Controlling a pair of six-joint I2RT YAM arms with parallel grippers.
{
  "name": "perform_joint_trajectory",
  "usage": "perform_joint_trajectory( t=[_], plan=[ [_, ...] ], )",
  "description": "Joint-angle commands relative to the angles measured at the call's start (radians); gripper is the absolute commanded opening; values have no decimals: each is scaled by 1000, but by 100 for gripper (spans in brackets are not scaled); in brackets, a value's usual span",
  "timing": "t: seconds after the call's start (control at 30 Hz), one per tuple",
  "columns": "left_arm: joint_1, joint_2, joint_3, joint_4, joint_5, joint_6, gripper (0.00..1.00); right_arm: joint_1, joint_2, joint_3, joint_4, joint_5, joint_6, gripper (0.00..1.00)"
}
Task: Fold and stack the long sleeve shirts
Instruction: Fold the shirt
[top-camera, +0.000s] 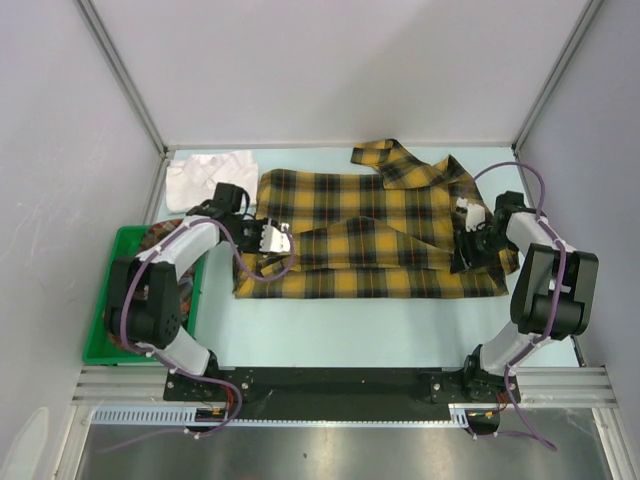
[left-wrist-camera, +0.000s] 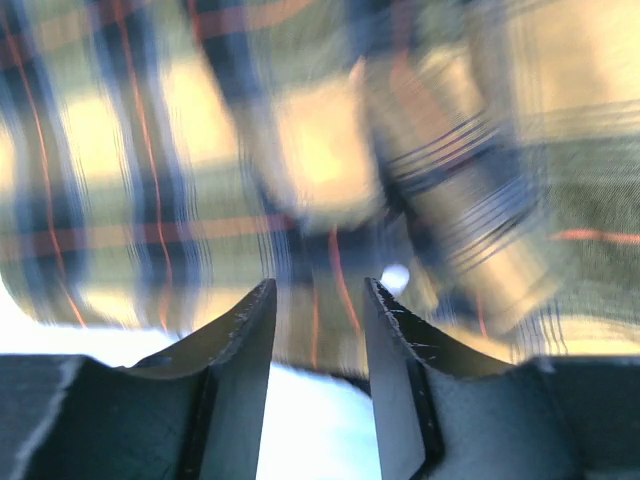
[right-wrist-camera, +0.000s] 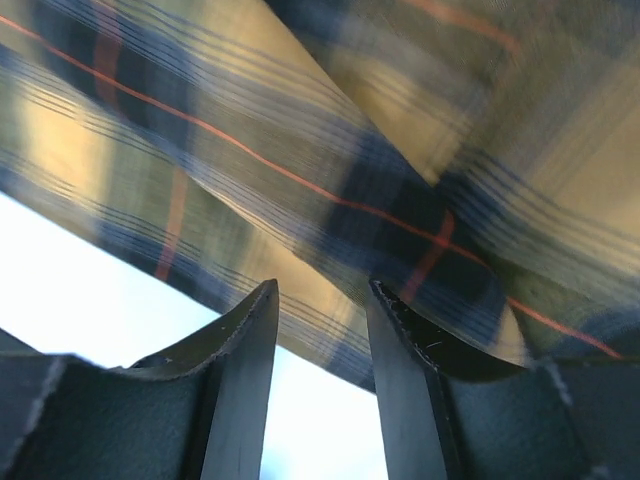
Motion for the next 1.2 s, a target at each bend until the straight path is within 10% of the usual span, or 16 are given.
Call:
perform_joint_trajectory(
  t=[0.0,0.37,0.97,1.17],
  plan=[
    [56,-95,-38,9,-38,-248,46,-52,27,68,-71,98,-53,45],
    [60,-318,-256,-155,-107,-352,48,-351,-22,124,-274,-65,-55,57],
    [21,-284,-425,-22,-216,-313,45,-389,131,-39,35,9,88,53],
    [21,-247,-426,4,-250,-317,25,-395,122,-51,47,32,93,52]
  ],
)
